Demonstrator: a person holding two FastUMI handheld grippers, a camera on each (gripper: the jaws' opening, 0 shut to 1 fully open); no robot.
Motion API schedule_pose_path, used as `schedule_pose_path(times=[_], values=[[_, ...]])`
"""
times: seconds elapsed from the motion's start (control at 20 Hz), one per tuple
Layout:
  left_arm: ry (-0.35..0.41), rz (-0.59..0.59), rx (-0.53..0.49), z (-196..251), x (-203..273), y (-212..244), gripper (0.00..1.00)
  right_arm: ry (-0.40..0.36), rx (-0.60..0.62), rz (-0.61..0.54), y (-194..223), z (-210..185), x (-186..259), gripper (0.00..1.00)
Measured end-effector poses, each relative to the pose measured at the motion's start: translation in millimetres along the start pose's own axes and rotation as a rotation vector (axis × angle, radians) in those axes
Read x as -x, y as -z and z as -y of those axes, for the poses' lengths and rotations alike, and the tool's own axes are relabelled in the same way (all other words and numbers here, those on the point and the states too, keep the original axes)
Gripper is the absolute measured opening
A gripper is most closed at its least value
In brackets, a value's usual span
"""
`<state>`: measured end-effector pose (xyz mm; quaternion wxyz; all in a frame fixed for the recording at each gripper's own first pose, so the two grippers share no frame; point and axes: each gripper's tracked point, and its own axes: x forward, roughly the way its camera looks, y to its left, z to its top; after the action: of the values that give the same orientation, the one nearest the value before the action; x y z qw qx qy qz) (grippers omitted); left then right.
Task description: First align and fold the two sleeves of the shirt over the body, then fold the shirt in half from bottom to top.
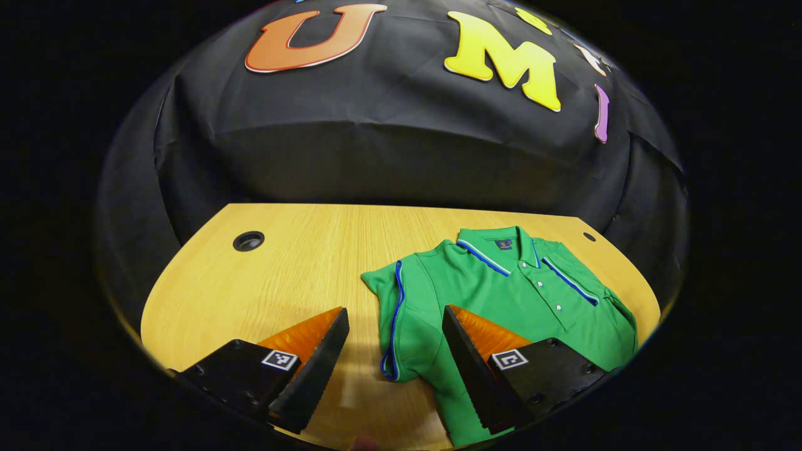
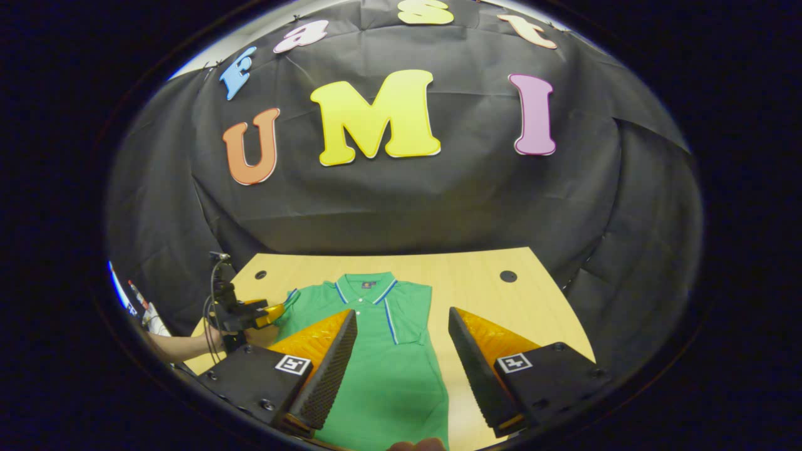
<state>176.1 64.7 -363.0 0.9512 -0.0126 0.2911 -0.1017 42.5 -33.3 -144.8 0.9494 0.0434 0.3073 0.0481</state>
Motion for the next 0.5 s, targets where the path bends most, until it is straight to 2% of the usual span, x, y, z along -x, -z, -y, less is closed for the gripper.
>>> schedule_pose_path(times=[0.05,0.1,0.25,0.3,0.35,0.4,0.45,0.5], values=[[-0.005,-0.014,0.007,-3,-3,5,0.92,-0.006,-0.008,-0.007,3,-2,-1,0.92],[-0.003,-0.027,0.018,-2,-6,8,0.89,-0.009,-0.016,-0.013,4,-3,-2,0.89],[0.019,-0.072,0.024,4,-13,21,0.70,-0.009,-0.021,-0.016,5,-3,-3,0.89],[0.015,-0.075,0.015,2,-14,21,0.77,-0.006,-0.022,-0.017,4,-2,-3,0.89],[0.019,-0.068,0.010,2,-16,19,0.63,-0.005,-0.027,-0.017,5,-1,-3,0.89],[0.016,-0.076,0.005,1,-15,20,0.62,-0.006,-0.038,-0.018,5,-1,-3,0.89],[0.001,-0.092,-0.009,-2,-15,23,0.48,-0.007,-0.050,-0.018,5,-1,-3,0.89],[-0.024,-0.094,-0.029,-7,-17,22,0.48,-0.007,-0.053,-0.019,5,0,-4,0.89]])
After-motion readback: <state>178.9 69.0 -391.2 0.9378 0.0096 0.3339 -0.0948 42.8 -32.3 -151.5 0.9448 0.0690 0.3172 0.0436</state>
